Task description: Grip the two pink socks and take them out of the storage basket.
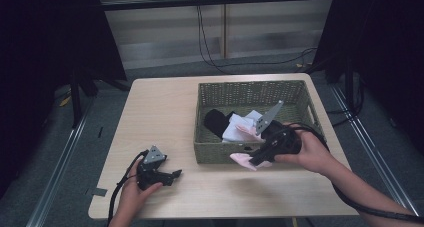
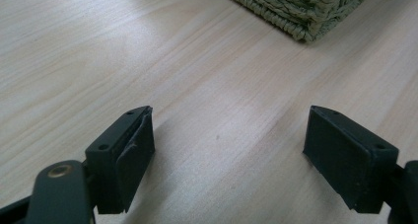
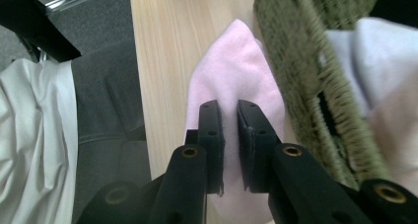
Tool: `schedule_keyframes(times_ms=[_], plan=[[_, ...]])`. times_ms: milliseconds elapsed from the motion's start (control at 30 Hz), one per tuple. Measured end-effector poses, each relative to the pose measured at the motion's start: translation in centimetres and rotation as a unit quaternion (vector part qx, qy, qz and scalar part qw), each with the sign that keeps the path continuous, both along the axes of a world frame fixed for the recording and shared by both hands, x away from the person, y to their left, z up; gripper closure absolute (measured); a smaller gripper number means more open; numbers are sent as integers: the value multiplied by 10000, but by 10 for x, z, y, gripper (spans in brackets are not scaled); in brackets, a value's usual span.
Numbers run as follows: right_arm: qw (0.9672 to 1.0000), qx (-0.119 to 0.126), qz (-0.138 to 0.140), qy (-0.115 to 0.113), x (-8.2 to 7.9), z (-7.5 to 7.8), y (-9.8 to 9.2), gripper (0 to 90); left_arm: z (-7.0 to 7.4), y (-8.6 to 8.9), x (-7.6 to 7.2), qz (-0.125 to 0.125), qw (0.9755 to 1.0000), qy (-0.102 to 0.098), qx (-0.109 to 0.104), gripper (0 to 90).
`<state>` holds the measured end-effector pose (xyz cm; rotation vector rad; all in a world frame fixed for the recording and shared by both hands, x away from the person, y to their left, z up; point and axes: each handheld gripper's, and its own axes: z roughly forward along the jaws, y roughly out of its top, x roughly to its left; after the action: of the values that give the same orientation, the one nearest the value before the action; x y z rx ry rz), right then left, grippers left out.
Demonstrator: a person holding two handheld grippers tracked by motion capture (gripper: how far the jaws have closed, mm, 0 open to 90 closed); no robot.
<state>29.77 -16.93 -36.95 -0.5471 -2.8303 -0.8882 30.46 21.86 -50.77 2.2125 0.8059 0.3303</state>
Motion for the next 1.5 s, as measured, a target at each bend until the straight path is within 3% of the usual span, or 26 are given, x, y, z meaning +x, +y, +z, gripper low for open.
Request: schedule_keyframes(times_ms=[167, 200, 267, 667, 900, 1000, 1100, 1367, 1500], plan=[[9999, -69, 22, 123, -1, -14, 4, 791, 0, 0, 0, 0, 10000, 1, -1, 189], [9998, -133, 44, 145, -2, -20, 6, 715, 0, 0, 0, 0, 10000, 1, -1, 189], [9997, -181, 47, 164, -2, -22, 7, 684, 0, 0, 0, 2, 10000, 1, -3, 189], [9998, -94, -125, 90, 3, -3, -2, 614, 0, 0, 0, -1, 10000, 1, 1, 189], [9994, -3, -352, -70, 18, 14, -9, 594, 0, 0, 0, 0, 10000, 1, 1, 189], [9974, -88, -698, -123, 34, 19, -16, 574, 0, 0, 0, 1, 10000, 1, 1, 189], [9966, -64, -817, -109, 42, 19, -19, 573, 0, 0, 0, 1, 10000, 0, -1, 189], [9908, -346, -1299, -166, 73, 6, -28, 552, 0, 0, 0, 1, 10000, 2, -2, 189], [9892, -349, -1417, -158, 82, 3, -30, 527, 0, 0, 0, 0, 10000, 0, -1, 189]])
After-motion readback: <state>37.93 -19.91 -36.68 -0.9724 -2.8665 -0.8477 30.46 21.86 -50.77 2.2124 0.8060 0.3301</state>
